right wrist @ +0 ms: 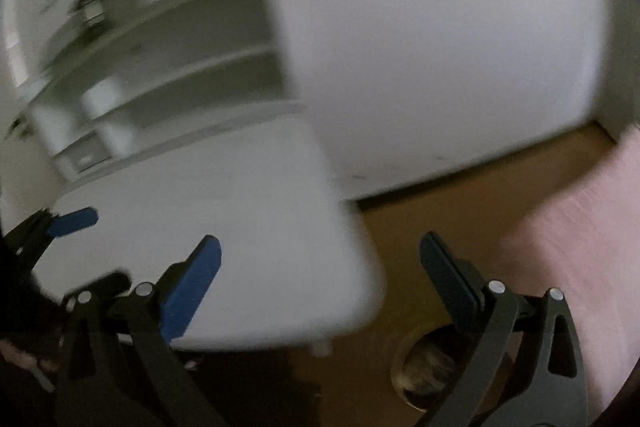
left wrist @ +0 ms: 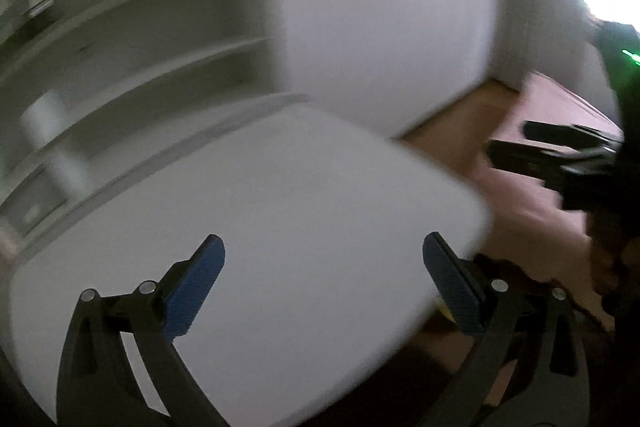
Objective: Collect trash
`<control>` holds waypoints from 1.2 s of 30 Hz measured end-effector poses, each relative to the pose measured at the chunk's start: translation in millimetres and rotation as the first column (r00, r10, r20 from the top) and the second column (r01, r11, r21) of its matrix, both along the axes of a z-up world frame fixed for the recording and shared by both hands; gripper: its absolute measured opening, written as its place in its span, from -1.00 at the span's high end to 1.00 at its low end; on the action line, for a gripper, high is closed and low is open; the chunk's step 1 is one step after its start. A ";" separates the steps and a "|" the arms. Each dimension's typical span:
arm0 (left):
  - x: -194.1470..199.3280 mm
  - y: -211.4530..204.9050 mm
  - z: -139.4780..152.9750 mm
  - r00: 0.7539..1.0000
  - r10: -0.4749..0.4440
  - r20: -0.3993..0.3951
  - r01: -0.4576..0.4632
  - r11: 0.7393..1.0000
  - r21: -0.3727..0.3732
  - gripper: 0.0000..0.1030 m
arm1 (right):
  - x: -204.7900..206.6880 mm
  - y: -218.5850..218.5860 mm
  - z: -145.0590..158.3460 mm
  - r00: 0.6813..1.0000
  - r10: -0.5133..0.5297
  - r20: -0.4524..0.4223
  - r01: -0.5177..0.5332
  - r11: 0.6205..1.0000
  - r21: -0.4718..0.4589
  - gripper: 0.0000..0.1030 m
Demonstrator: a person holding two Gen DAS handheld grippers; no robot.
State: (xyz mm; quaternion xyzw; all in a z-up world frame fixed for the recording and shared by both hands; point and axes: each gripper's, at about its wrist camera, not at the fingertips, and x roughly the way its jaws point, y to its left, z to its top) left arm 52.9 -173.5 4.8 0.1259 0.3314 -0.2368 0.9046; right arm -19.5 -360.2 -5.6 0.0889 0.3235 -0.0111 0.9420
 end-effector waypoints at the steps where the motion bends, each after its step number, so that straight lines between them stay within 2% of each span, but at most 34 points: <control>1: 3.3 26.7 2.8 0.998 0.065 0.004 -0.065 0.998 0.004 -0.87 | 9.0 22.9 4.1 0.999 0.047 0.011 -0.047 0.999 -0.015 -0.86; 3: 5.6 74.8 9.0 0.984 0.177 0.019 -0.177 0.984 0.004 -0.87 | 24.4 63.8 10.5 0.991 0.128 0.029 -0.127 0.991 -0.040 -0.86; 7: -2.2 153.0 16.7 0.930 0.367 0.027 -0.367 0.930 -0.019 -0.87 | 38.7 115.4 18.3 0.974 0.221 0.039 -0.219 0.974 -0.052 -0.86; 10: -7.4 186.6 17.7 0.897 0.442 0.004 -0.441 0.896 -0.051 -0.87 | 37.7 139.9 19.1 0.964 0.261 0.047 -0.258 0.964 -0.067 -0.86; 13: -9.8 201.0 17.1 0.881 0.473 -0.003 -0.472 0.880 -0.051 -0.87 | 40.6 151.6 14.4 0.962 0.272 0.033 -0.268 0.960 -0.085 -0.86; 16: -14.0 203.5 22.0 0.879 0.477 0.012 -0.476 0.878 -0.058 -0.87 | 42.2 154.1 9.5 0.963 0.270 0.019 -0.269 0.961 -0.065 -0.86; 20: -12.7 200.1 23.7 0.891 0.454 0.014 -0.453 0.889 -0.064 -0.87 | 38.1 153.3 7.4 0.964 0.265 0.017 -0.263 0.962 -0.068 -0.86; 36: -24.4 187.6 22.5 0.904 0.426 0.026 -0.424 0.904 -0.057 -0.87 | 25.0 148.1 20.4 0.961 0.270 0.057 -0.266 0.962 -0.064 -0.86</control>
